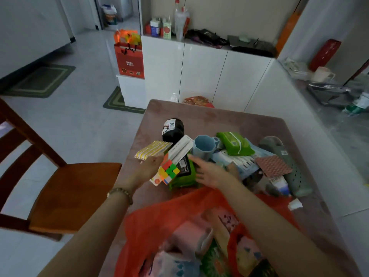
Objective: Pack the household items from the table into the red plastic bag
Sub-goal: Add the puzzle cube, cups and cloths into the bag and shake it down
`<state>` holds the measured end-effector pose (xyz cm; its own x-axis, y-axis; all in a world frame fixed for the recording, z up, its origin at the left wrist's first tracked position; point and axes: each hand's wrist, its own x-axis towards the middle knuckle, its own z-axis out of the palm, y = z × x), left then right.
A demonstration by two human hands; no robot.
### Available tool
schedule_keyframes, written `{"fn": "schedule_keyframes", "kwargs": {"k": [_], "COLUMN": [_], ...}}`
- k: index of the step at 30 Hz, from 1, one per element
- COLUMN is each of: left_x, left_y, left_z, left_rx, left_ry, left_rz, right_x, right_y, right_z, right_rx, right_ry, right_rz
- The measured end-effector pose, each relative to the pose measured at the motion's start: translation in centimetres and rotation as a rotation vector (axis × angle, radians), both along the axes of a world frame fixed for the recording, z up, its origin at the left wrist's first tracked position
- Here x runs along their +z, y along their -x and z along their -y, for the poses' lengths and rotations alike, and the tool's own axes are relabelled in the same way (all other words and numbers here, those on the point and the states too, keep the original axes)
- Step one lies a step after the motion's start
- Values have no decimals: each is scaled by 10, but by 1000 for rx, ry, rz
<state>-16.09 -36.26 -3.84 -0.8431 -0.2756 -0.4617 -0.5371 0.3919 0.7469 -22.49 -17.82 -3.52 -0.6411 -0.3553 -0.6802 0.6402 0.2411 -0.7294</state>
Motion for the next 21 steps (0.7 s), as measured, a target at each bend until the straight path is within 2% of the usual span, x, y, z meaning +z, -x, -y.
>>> {"fn": "schedule_keyframes", "kwargs": {"k": [2,6,8,11,13,14,16,21], "left_x": [-20,-62,-67,-58,-60,-59,-55,-39], "left_y": [14,35,42,36,32,30,25,4], "left_z": [-2,11,16,13,11,9,5,4], "left_rx": [-64,-2,64,-114,-172,-212,-221,-132], "left_ry": [52,94,10,192,121,107,72,-200], "left_rz": [52,82,77,71,198,204,166,47], "right_x": [-27,-62,-71,-79,-82,-87,-90,-60], "right_y": [10,17,17,12,5,4,3,-7], "right_z": [14,29,33,37,40,40,38,34], "right_rx": [-7,-22,-24,-86,-151,-174,-197,-196], "right_ry": [-71,-177,-206,-192,-144,-158,-159,77], "right_rz": [36,-23,-68,-104,-113,-120,-112,-40]}}
